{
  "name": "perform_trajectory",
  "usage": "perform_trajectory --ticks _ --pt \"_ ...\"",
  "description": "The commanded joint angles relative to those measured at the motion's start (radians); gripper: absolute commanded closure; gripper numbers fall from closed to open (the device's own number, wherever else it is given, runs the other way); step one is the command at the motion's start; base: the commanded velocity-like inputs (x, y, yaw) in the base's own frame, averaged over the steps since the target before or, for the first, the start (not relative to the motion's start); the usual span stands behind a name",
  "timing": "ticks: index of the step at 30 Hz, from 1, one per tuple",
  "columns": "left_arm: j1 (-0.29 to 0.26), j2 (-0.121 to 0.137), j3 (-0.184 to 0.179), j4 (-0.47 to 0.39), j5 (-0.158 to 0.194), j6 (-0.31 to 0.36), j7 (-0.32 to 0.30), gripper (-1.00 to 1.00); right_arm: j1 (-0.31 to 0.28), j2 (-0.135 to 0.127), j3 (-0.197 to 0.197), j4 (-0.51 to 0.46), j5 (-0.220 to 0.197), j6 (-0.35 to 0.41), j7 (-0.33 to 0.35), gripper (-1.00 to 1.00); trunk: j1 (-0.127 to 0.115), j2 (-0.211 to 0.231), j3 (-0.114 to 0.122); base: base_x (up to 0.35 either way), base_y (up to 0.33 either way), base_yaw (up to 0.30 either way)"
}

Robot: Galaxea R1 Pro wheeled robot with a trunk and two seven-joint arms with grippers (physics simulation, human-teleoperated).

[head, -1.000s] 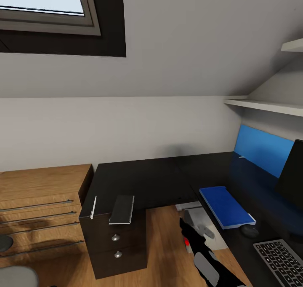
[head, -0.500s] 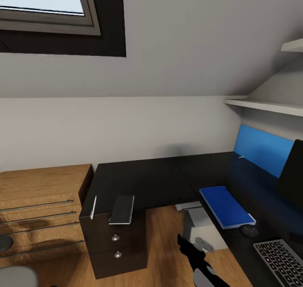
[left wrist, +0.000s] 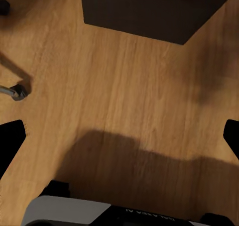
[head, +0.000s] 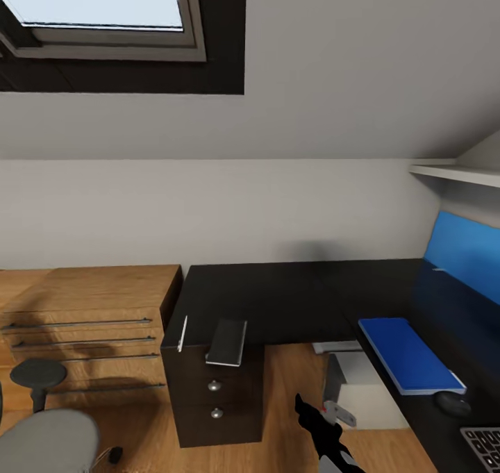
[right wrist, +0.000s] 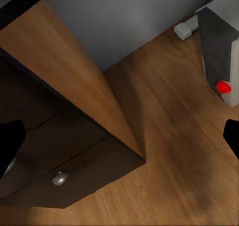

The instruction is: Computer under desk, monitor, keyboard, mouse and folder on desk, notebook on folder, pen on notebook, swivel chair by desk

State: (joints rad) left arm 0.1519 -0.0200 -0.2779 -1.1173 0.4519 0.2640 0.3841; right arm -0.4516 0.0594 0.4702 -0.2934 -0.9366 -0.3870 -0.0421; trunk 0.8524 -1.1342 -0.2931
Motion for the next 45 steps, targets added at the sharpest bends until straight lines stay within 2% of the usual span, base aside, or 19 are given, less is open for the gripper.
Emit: perform_trajectory --ticks 1,5,12,32,37,45 --pt "0.000 0.000 -0.001 -0.007 0.008 0.003 0.008 -1.00 -0.001 0.017 0.007 0.039 -0.008 -0.055 -0.006 -1.00 0.000 -0.001 -0.001 0.000 0.000 0.270" --pt "0.000 0.000 -0.001 -0.010 0.008 0.003 0.008 -1.00 -0.001 0.043 0.005 0.071 -0.008 -0.120 -0.007 -1.00 0.000 -0.001 -0.003 0.000 0.000 0.259" --pt "0.000 0.000 -0.001 -0.012 0.008 0.003 0.009 -1.00 -0.001 0.060 0.003 0.088 -0.010 -0.168 -0.009 -1.00 0.000 -0.001 -0.009 0.000 0.000 0.242" --pt "0.000 -0.006 -0.001 -0.009 0.010 0.003 0.009 -1.00 -0.001 0.054 0.004 0.088 0.002 -0.176 -0.005 -1.00 0.000 -0.001 -0.023 0.000 0.000 0.229" --pt "0.000 -0.009 -0.001 -0.009 0.010 0.003 0.010 -1.00 -0.001 0.053 0.004 0.088 0.011 -0.177 -0.004 -1.00 0.019 -0.036 -0.040 0.000 0.000 0.075" --pt "0.000 -0.011 -0.001 -0.009 0.010 0.003 0.010 -1.00 -0.001 0.053 0.003 0.089 0.056 -0.180 -0.004 -1.00 0.050 -0.092 -0.065 0.000 0.000 0.005"
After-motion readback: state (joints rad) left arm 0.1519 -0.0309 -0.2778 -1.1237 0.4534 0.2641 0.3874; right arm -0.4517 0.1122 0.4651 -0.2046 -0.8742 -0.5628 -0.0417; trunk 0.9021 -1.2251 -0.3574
